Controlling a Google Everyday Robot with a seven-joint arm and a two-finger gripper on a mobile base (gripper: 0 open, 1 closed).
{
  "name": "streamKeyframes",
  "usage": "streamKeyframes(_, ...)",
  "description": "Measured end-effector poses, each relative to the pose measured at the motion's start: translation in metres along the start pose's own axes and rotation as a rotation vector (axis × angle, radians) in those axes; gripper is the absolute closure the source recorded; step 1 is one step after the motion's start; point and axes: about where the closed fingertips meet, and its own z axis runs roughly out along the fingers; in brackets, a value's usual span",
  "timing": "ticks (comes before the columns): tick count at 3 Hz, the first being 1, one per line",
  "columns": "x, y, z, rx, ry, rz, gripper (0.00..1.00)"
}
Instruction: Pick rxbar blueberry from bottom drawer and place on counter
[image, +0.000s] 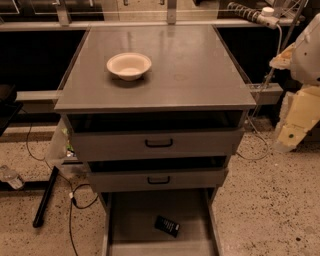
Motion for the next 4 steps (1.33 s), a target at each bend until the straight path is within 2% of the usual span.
streamKeyframes(2,-0.001,0.002,0.001,0.014,-0.005,-0.017,0.00)
streamKeyframes(3,0.005,0.010,0.029,-0.019,-0.017,-0.020,0.00)
streamKeyframes(4,0.017,0.021,0.070,-0.059,-0.069,-0.015,0.00)
